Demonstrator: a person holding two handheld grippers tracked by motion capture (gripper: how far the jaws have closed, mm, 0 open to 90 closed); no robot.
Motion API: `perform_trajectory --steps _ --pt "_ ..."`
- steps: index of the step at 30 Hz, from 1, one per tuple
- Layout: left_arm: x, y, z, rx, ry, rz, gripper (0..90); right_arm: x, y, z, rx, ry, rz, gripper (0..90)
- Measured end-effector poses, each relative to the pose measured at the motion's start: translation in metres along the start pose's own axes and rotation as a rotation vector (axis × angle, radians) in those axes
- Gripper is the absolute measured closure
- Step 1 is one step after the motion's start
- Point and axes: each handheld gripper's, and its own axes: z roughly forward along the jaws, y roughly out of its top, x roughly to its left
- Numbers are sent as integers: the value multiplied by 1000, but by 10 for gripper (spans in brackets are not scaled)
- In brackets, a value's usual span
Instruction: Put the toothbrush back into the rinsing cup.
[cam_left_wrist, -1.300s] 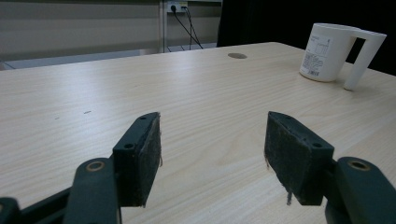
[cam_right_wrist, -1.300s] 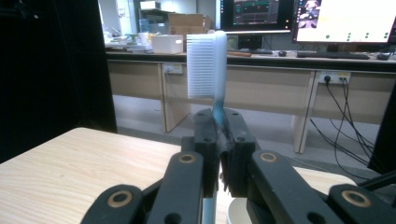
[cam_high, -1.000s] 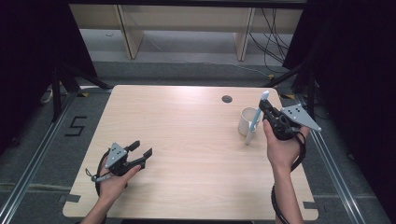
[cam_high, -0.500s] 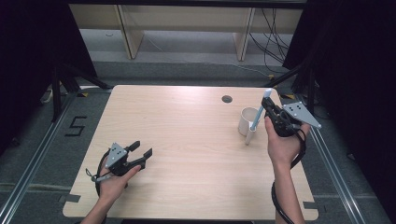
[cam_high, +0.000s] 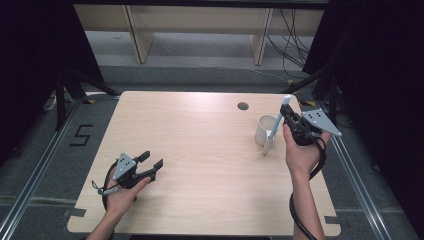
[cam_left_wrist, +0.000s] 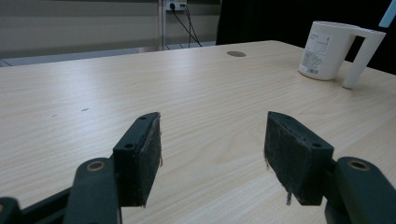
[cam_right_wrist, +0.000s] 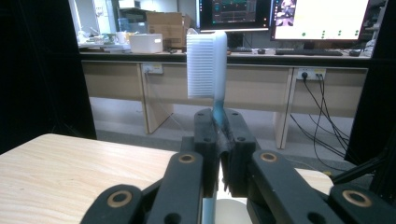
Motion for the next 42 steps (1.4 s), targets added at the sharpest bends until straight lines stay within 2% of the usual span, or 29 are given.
perform_trajectory --steps 3,29,34,35,38,42 --pt "0 0 0 0 -1 0 362 -1 0 1 -1 -5 -11 861" --pt "0 -1 1 5 -4 -1 362 -2 -10 8 14 -8 -9 861" --pt "0 -2 2 -9 -11 -5 362 -2 -12 9 21 -13 -6 860" --pt "0 -2 2 -9 -11 -4 362 -3 -12 9 23 -11 -21 860" --pt "-1 -2 1 7 -4 -3 362 -1 -15 10 27 -6 -4 860" --pt "-1 -2 1 8 -6 -2 362 -2 -17 11 26 -13 -12 860"
